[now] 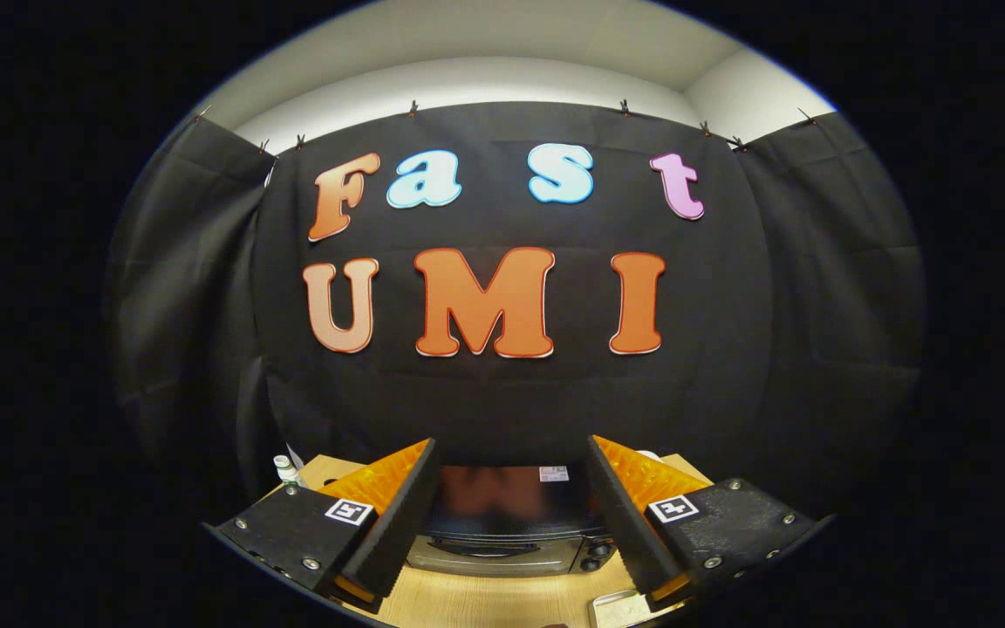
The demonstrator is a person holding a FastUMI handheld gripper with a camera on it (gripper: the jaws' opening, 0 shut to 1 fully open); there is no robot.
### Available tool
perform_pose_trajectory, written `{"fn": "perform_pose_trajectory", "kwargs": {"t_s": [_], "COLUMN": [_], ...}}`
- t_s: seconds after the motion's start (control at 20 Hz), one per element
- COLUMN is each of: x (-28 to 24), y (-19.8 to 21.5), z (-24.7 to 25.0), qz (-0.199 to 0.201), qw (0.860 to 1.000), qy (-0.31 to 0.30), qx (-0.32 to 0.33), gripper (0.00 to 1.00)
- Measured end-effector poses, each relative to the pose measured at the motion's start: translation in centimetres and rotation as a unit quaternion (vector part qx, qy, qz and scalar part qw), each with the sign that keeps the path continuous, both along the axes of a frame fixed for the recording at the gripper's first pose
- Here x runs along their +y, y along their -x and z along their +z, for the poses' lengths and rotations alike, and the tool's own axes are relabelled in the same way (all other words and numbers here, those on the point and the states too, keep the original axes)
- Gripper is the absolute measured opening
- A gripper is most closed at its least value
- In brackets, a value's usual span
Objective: Open the toaster oven, put the food inside, and close the toaster oven door.
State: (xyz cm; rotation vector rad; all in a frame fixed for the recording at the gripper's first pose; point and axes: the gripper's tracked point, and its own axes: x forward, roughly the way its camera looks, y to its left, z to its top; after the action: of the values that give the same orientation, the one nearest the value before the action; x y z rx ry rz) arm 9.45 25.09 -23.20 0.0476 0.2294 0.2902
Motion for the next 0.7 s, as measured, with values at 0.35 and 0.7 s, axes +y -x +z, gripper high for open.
{"fn": "perform_pose_trajectory", "kwargs": {"t_s": [0.35, 0.7], "x": [4.0, 5.3], "y": [-2.0, -2.2], "z": [-11.0, -17.9], "qz": [0.017, 0.027], "qw": [0.996, 0.987], "qy": [0.037, 0.059], "qx": [0.075, 0.145], "gripper": [0.99, 0.99]}}
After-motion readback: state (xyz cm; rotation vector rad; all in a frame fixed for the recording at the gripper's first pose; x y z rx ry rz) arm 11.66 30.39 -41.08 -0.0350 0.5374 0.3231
